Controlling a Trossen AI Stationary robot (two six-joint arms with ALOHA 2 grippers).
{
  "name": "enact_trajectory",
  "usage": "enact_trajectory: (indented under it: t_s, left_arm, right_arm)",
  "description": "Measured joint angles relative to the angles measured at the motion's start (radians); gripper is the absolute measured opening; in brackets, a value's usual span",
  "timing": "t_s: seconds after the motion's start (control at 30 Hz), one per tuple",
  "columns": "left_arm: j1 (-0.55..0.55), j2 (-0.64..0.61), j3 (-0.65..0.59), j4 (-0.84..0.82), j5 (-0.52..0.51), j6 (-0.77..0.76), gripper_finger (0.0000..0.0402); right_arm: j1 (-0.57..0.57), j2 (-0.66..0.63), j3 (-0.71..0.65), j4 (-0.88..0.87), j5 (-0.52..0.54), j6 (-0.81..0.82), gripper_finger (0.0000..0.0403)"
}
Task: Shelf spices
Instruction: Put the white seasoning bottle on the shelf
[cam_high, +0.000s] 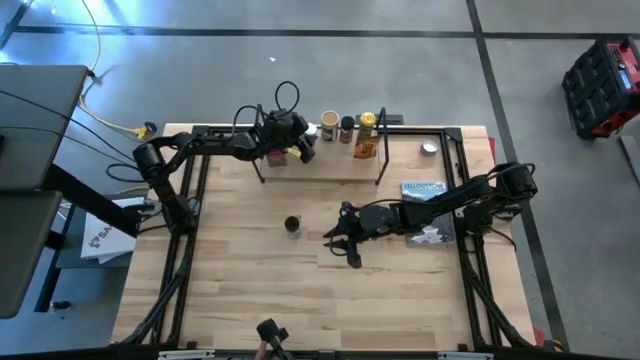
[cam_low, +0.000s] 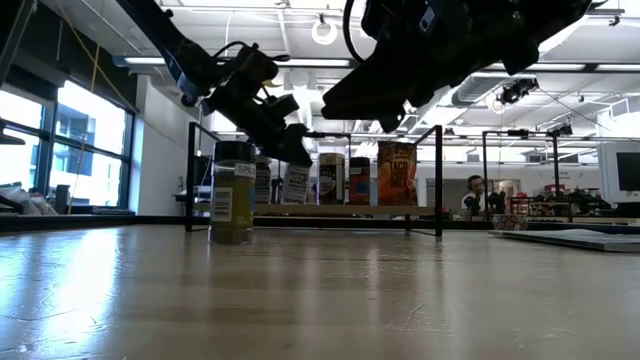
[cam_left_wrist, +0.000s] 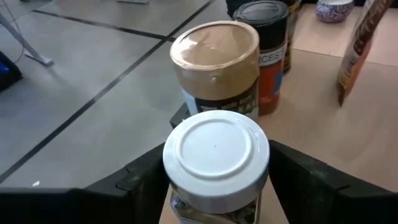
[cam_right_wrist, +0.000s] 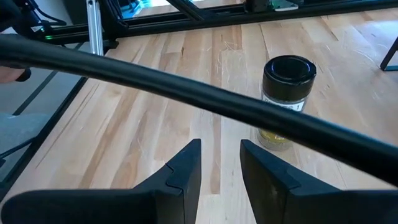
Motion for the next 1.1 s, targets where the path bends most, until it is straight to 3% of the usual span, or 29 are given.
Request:
enact_trajectory:
  t_s: [0.5, 0.87, 1.1]
  left_arm:
    - [-0.03, -0.002, 0.0, -0.002, 0.01, 0.001, 0.0254]
    - [-0.056, -0.005, 0.0, -0.019, -0.089, 0.018, 0.0255]
    - [-0.057, -0.018, 0.0, -0.039, -0.049, 0.02, 0.0256]
  right_arm:
    - [0.0, 0.0, 0.0, -0.004, 0.0, 0.0, 0.0105]
    - [0.0, 0.0, 0.0, -0.004, 0.0, 0.0, 0.0105]
    - [0.0, 0.0, 0.0, -0.004, 0.0, -0.001, 0.0105]
